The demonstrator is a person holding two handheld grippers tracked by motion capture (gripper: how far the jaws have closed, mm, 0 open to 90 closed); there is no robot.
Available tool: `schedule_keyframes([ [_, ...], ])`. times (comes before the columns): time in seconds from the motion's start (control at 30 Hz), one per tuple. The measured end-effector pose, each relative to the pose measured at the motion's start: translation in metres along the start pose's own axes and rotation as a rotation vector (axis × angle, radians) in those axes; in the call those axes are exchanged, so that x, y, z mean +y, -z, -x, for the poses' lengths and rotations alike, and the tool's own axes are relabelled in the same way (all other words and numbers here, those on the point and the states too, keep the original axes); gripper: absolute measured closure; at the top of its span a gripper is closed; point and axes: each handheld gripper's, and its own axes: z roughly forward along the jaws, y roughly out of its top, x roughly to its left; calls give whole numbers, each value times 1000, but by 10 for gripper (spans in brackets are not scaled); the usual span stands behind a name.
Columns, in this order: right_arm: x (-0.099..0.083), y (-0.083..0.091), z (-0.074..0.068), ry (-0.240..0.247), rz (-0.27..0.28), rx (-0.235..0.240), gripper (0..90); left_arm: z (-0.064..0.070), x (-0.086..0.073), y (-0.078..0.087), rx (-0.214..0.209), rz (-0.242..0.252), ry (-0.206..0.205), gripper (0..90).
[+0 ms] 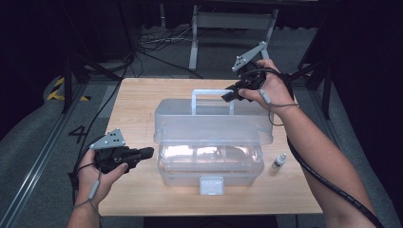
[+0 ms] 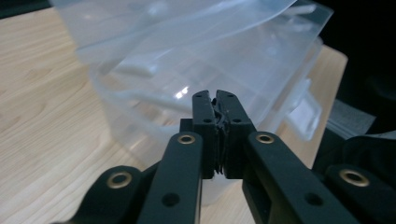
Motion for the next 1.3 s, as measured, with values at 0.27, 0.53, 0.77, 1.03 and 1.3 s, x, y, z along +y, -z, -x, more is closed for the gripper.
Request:
schedule_keyframes([
  [0.27, 1, 0, -1, -2, -8, -7, 705, 5, 5, -23, 6, 39, -16, 898],
  [0.53, 0, 0, -1, -6, -1, -7, 705, 4, 8, -29, 17, 64, -8, 899],
  [0.77, 0, 0, -2, -3, 1, -11, 705, 6, 13, -28, 21, 75, -26, 900],
  [1.03, 0, 0, -2, -7, 2, -18, 703, 7, 15, -30, 24, 71, -28, 900],
  [1.3, -1, 0, -3, -7, 6, -31, 684, 8, 16, -30, 33, 64, -35, 900],
])
